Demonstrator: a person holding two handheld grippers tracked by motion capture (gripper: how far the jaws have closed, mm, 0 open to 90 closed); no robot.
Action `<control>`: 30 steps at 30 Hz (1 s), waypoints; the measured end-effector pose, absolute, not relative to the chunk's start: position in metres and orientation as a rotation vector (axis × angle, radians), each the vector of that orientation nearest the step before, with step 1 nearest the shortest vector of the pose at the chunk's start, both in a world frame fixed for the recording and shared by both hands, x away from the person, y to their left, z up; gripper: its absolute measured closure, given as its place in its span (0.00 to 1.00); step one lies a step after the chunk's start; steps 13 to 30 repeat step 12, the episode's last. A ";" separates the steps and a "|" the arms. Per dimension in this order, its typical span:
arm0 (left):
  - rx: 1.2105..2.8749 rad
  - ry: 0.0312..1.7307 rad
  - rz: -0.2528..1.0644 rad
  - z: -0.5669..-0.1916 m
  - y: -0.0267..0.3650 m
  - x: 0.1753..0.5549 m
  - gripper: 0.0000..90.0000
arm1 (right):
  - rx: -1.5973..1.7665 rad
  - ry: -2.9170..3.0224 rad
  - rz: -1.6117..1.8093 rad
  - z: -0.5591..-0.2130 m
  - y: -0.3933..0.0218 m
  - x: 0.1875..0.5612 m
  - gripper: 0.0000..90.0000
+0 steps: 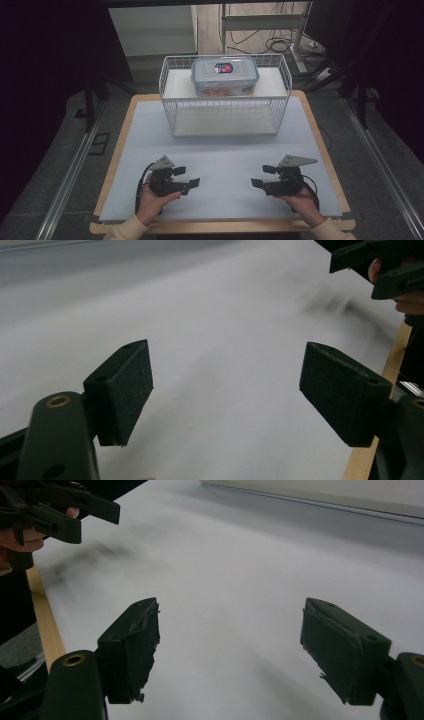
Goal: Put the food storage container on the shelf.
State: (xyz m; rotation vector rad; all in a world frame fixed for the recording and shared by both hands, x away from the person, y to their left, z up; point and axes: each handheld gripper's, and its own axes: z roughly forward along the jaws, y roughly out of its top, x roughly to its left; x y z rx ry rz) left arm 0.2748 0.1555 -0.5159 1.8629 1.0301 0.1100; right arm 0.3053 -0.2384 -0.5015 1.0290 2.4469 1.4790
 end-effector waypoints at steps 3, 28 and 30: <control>1.867 1.040 0.110 -0.517 0.156 0.276 0.23 | 1.032 2.439 1.471 -0.503 -0.240 0.306 0.24; 1.877 1.067 0.101 -0.521 0.159 0.280 0.25 | 1.006 2.405 1.349 -0.503 -0.243 0.306 0.18; 1.877 1.067 0.101 -0.521 0.159 0.280 0.25 | 1.006 2.405 1.349 -0.503 -0.243 0.306 0.18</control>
